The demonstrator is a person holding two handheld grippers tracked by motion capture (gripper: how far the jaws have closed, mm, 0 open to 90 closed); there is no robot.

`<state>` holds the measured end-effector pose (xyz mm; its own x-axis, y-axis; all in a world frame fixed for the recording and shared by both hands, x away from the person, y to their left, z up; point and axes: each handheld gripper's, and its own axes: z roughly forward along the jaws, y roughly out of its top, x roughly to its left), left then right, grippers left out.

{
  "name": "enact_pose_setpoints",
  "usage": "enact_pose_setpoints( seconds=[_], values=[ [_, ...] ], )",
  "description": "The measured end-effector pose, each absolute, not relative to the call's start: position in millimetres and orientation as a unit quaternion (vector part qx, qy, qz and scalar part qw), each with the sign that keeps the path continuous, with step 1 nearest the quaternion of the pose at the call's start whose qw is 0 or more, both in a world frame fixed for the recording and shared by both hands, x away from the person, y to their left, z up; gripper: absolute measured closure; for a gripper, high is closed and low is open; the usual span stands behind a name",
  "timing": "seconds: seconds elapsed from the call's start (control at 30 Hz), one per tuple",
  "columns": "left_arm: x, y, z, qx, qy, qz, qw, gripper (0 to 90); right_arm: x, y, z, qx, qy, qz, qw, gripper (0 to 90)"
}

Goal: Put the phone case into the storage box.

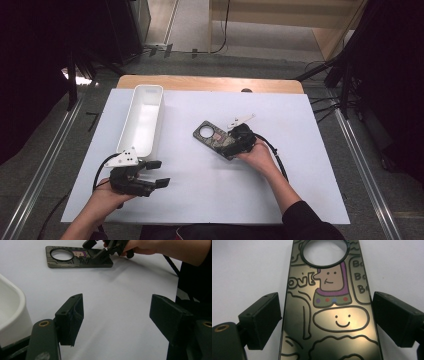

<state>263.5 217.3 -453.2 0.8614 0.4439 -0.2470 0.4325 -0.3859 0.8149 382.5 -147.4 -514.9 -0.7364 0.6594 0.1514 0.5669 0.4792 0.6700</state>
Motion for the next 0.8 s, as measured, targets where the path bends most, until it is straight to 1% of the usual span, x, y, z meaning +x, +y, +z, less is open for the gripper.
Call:
enact_pose_setpoints(
  seconds=[0.2,0.23,0.33,0.47,0.6,0.8],
  values=[
    [263.4,217.1,-453.2,0.832,0.263,0.006,0.488,27.7,380.9,-146.8,-516.1,0.354,0.859,0.363,0.072,8.9],
    [263.4,217.0,-453.2,0.832,0.263,0.006,0.488,27.6,378.8,-145.3,-517.2,0.346,0.863,0.359,0.085,9.0],
    [263.4,217.1,-453.1,0.832,0.263,0.006,0.488,27.6,376.9,-143.4,-518.2,0.341,0.865,0.355,0.098,8.9],
    [263.4,217.1,-453.1,0.832,0.263,0.006,0.488,27.6,375.6,-143.1,-518.8,0.342,0.864,0.357,0.1,9.1],
    [263.5,217.0,-453.1,0.833,0.263,0.006,0.487,27.6,372.5,-140.8,-520.9,0.33,0.868,0.35,0.122,9.2],
    [263.3,216.8,-453.2,0.833,0.263,0.006,0.488,27.6,372.7,-141.4,-521.3,0.327,0.868,0.352,0.123,9.6]
  ],
)
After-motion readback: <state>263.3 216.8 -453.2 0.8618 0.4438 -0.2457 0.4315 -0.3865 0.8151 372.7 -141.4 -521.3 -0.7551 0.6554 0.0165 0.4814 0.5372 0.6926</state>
